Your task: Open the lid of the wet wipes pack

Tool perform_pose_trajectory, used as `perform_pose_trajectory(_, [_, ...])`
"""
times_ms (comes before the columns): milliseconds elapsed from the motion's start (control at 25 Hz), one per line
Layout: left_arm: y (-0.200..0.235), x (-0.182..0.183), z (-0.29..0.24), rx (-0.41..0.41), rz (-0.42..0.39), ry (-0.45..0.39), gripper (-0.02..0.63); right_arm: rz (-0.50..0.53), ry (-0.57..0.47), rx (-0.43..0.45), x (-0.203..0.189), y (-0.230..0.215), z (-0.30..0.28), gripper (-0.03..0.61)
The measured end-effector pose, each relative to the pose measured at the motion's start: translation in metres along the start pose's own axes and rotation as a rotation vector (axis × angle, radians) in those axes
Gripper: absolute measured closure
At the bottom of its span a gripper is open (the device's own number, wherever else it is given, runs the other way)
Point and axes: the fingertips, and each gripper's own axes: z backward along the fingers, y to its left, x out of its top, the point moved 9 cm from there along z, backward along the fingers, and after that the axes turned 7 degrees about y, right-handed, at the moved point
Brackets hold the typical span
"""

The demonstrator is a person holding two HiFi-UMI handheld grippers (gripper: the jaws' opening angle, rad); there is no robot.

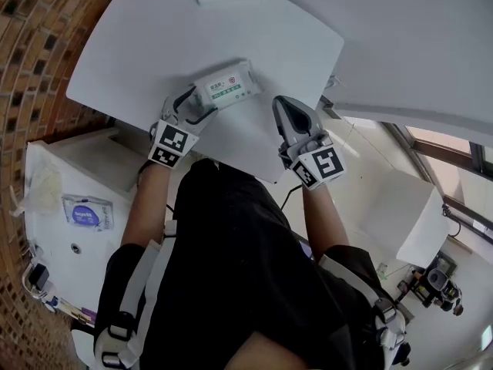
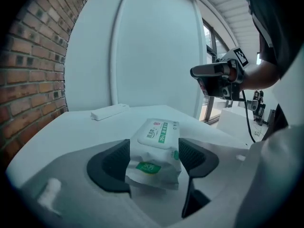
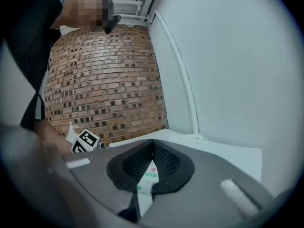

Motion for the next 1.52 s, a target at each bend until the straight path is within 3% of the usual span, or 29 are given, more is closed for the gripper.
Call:
perform_pose_trajectory(160, [0.004, -0.009, -0.008, 0.009, 0.032, -0.040, 0.281, 0.022, 0.024, 0.028, -0.003, -0.011, -0.011, 0.572])
perform_pose_trajectory(360, [-0.001, -0.009, -0.011, 0.034, -0.002, -0.029, 0.281, 0.067, 0.069, 0.071, -0.010, -0.017, -0.020, 0.572])
perform_pose_trajectory(560, [-0.001, -0.010, -0.011, 0.028, 0.032, -0.012, 0.282, 0.287, 0.266, 0.206, -0.014, -0.004, -0.052, 0.567])
perform_pose_trajectory(680, [0.000, -0.010, -0.011, 0.018, 0.030, -0.025, 0.282, 0.443, 0.326, 0.332, -0.020, -0.002, -0.081, 0.446])
perform_pose_trajectory(920, [-0.003, -0.012, -0.009, 0.045, 0.042, -0.019, 0.284, 0.742, 0.508, 0.486, -0.031, 0.002, -0.123, 0.382])
perform_pose_trajectory(1120, [-0.004, -0.016, -0.012, 0.049, 0.062, -0.034, 0.284, 0.835, 0.597, 0.594, -0.042, 0.009, -0.137, 0.322])
perform_pose_trajectory(1520, [-0.005, -0.015, -0.009, 0.056, 0.074, -0.021, 0.284, 1.006, 0.675, 0.677, -0.049, 0.017, -0.154, 0.316])
